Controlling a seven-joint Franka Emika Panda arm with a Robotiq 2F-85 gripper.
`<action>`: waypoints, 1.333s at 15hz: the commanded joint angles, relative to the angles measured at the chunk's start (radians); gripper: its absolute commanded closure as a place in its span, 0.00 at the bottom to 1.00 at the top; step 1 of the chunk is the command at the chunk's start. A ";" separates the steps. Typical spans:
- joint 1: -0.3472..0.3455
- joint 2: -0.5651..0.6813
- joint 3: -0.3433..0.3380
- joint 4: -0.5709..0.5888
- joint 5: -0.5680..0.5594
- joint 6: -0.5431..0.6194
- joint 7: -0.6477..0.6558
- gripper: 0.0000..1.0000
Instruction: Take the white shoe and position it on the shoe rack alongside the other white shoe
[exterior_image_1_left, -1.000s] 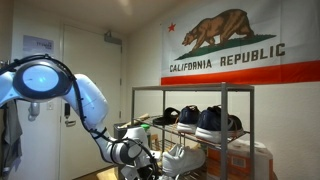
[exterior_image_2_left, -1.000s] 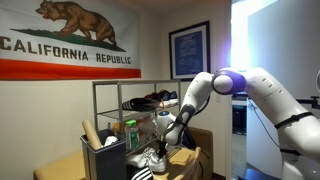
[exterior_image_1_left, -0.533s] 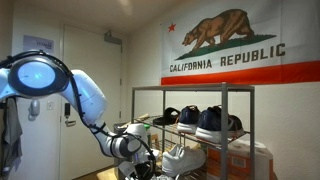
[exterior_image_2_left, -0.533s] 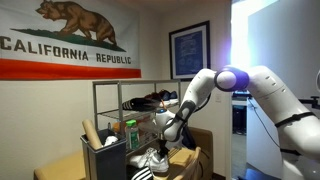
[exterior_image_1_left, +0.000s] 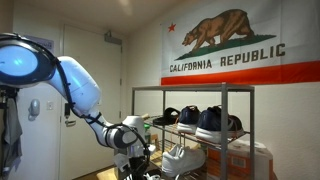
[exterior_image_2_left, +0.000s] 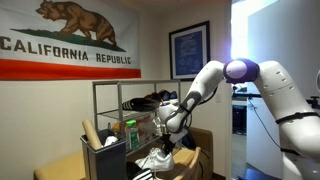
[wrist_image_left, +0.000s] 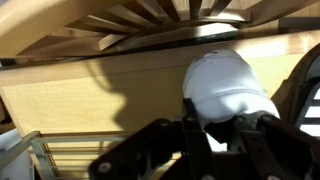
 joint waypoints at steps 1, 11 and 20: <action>-0.038 -0.142 0.039 -0.092 0.024 -0.059 -0.058 0.96; -0.074 -0.316 0.057 -0.158 0.013 -0.129 -0.062 0.96; -0.088 -0.429 0.071 -0.129 -0.024 -0.346 -0.024 0.96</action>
